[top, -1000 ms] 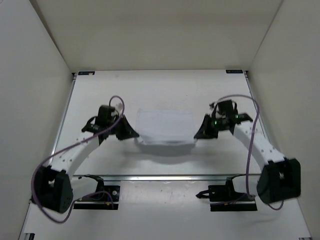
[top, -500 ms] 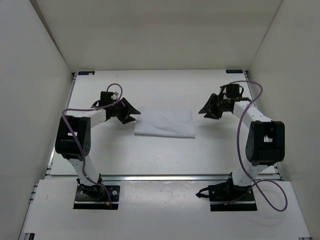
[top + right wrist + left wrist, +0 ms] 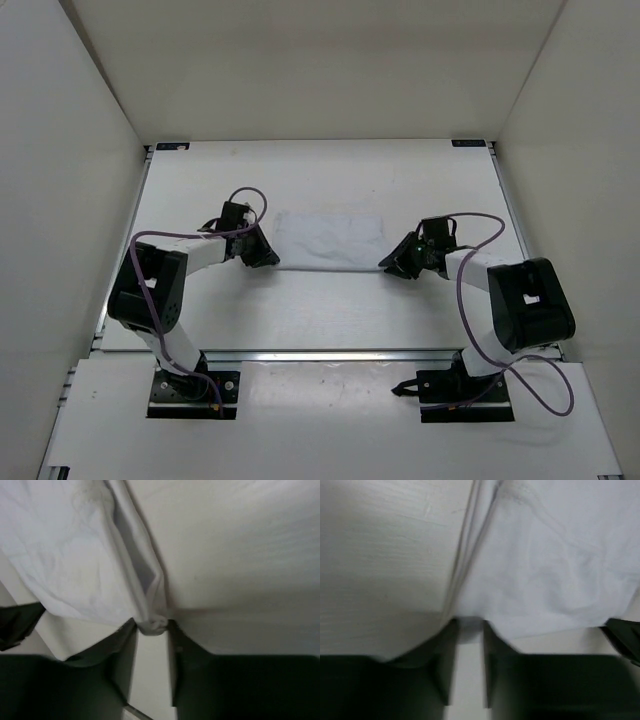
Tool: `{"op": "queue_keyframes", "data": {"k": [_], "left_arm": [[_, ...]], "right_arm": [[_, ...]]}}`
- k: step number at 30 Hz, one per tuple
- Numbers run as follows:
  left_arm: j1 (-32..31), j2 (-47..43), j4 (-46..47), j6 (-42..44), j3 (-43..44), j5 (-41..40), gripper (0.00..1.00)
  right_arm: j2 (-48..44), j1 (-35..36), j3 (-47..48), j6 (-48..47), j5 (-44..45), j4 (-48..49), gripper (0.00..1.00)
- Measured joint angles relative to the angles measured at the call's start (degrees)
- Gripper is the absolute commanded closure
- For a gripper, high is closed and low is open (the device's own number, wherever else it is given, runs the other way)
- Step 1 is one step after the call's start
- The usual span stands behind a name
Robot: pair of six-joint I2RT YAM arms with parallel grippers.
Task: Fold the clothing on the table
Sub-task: Fold the skirt
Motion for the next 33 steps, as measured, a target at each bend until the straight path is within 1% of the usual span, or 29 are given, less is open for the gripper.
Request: {"op": "queue_keyframes", "data": {"k": [1, 2, 3, 5, 8, 11, 14, 16, 18, 20, 24, 28, 30, 33], "left_arm": [[-0.5, 0.24, -0.07, 0.04, 0.39, -1.44, 0.91], [-1.11, 0.74, -0.15, 0.2, 0.79, -2.93, 0.98], [-1.64, 1.38, -0.15, 0.04, 1.11, -3.52, 1.0], [-3.15, 2.38, -0.15, 0.35, 2.6, -4.24, 1.0], [-7.3, 5.14, -0.24, 0.31, 6.05, -4.92, 1.0], [-14.19, 7.63, 1.2, -0.83, 8.22, -4.81, 1.0], [-21.31, 8.98, 4.0, -3.23, 8.31, -3.37, 1.0], [-24.65, 10.38, 5.01, -4.48, 9.11, -1.66, 1.0], [-25.99, 12.35, 5.51, -5.33, 11.06, -0.07, 1.0], [-26.08, 13.75, 6.14, -6.12, 12.44, 0.87, 1.0], [-25.42, 14.27, 6.82, -7.61, 12.61, 1.81, 1.0], [-24.96, 14.25, 8.07, -8.57, 11.78, 2.25, 1.0], [-24.61, 13.99, 9.33, -9.05, 10.78, 2.71, 1.0], [-24.11, 13.14, 9.97, -9.11, 9.4, 2.91, 1.0]], "right_arm": [[0.57, -0.17, 0.0, 0.63, 0.57, 1.42, 1.0], [1.49, -0.72, 0.0, 1.22, 0.92, 2.99, 1.0], [2.4, -1.4, 0.13, 1.42, 1.07, 3.78, 1.0], [4.04, -3.1, 1.07, 0.96, 0.5, 3.78, 1.0], [3.17, -6.32, 2.08, -4.55, 1.16, 1.68, 1.0], [-1.27, -12.31, 2.03, -11.96, 1.38, -3.98, 1.0], [-7.32, -18.16, 3.32, -21.44, 3.32, -12.46, 1.0], [-9.16, -19.12, 6.47, -26.84, 5.14, -17.53, 1.0], [-9.09, -17.07, 11.52, -31.06, 6.8, -21.9, 1.0], [-8.26, -11.85, 17.46, -34.21, 9.01, -24.59, 1.0], [-4.31, 4.28, 27.1, -36.3, 10.51, -24.35, 1.0], [1.03, 17.29, 27.78, -34.07, 8.96, -20.85, 1.0], [4.04, 20.76, 26.32, -32.44, 7.63, -18.67, 1.0], [8.61, 22.95, 23.76, -30.03, 5.68, -15.54, 1.0]]}}
